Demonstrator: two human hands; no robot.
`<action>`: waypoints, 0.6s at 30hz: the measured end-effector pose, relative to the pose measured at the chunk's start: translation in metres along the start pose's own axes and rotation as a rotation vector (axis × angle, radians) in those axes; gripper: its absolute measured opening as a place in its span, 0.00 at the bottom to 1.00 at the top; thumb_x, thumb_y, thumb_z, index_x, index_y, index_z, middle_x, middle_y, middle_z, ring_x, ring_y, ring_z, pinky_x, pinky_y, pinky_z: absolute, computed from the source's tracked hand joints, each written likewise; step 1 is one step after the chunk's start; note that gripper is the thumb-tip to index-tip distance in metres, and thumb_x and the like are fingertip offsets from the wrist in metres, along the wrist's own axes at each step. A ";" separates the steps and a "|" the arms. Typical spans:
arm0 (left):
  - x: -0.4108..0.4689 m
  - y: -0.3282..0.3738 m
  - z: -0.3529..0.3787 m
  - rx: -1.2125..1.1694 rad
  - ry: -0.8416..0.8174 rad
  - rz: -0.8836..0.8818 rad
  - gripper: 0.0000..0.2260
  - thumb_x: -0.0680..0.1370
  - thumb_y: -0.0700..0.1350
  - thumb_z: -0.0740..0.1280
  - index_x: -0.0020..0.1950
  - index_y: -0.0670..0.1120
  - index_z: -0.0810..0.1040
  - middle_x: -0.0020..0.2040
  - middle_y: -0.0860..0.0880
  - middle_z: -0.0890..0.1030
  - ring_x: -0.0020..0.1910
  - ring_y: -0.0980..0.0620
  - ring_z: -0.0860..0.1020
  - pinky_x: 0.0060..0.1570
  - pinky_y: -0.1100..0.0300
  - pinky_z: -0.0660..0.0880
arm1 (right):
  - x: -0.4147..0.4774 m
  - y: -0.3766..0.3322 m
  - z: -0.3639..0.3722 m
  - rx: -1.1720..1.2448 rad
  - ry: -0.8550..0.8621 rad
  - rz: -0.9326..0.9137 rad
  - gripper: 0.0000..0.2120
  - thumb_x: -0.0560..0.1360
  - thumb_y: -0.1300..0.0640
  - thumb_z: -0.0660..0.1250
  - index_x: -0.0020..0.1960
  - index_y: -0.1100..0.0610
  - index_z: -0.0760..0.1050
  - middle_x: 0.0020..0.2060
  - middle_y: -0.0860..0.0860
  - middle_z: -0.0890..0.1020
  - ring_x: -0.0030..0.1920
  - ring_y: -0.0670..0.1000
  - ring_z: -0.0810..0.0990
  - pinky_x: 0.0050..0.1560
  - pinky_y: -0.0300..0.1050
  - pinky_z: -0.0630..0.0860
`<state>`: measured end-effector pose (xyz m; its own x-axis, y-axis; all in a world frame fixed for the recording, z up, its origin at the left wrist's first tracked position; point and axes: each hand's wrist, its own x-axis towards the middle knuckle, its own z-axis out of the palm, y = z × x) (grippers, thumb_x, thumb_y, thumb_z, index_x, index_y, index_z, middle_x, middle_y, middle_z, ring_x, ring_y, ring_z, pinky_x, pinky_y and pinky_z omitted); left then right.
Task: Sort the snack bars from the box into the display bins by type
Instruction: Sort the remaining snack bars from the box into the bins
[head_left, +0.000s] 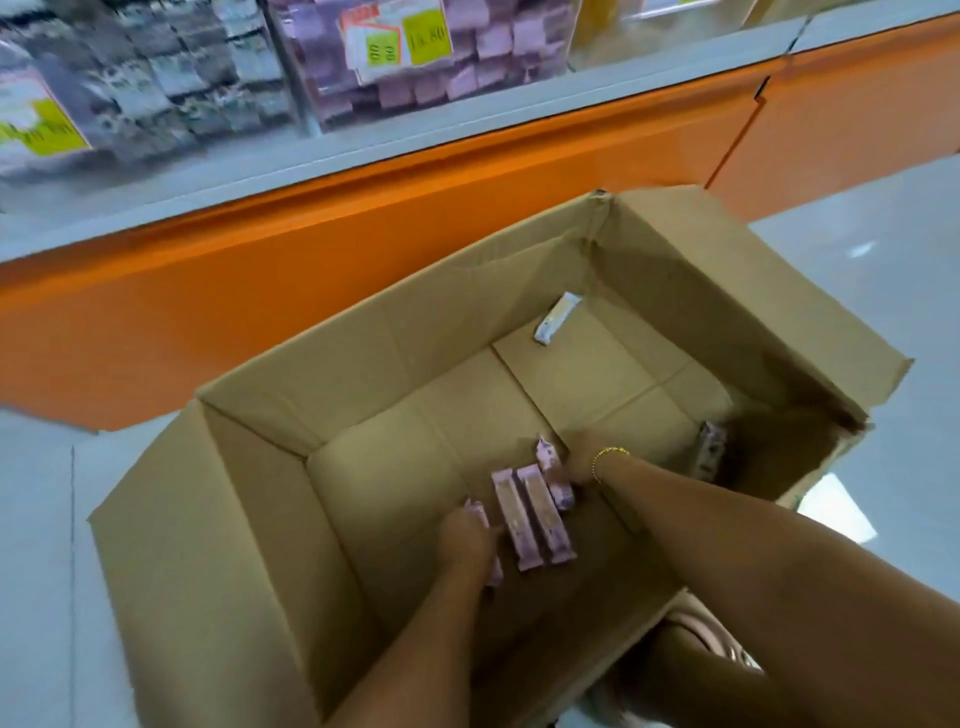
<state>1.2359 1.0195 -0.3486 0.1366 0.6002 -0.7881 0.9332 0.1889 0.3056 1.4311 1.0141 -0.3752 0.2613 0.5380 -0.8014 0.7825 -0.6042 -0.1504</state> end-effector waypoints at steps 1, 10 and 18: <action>0.002 0.001 0.001 -0.012 0.014 -0.015 0.16 0.78 0.46 0.67 0.62 0.38 0.76 0.61 0.40 0.78 0.60 0.44 0.77 0.55 0.57 0.71 | 0.006 0.003 0.002 0.028 0.009 0.005 0.27 0.69 0.44 0.72 0.62 0.56 0.72 0.60 0.56 0.78 0.55 0.56 0.78 0.56 0.44 0.73; 0.007 0.022 -0.054 -1.461 -0.375 -0.131 0.04 0.78 0.36 0.63 0.46 0.40 0.77 0.34 0.47 0.83 0.33 0.53 0.81 0.36 0.61 0.79 | -0.023 -0.010 -0.043 0.712 -0.104 0.027 0.14 0.79 0.51 0.62 0.36 0.57 0.72 0.24 0.48 0.76 0.25 0.46 0.72 0.31 0.38 0.71; -0.044 0.076 -0.141 -1.576 -0.320 0.344 0.11 0.70 0.40 0.67 0.51 0.40 0.77 0.44 0.43 0.83 0.39 0.50 0.82 0.42 0.58 0.80 | -0.122 -0.065 -0.155 0.920 -0.093 -0.527 0.08 0.80 0.62 0.59 0.53 0.59 0.77 0.42 0.52 0.82 0.40 0.46 0.80 0.45 0.40 0.77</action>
<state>1.2537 1.1167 -0.2151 0.4993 0.6414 -0.5825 -0.3644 0.7654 0.5305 1.4359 1.0794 -0.1777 -0.0603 0.8376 -0.5429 0.0462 -0.5409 -0.8398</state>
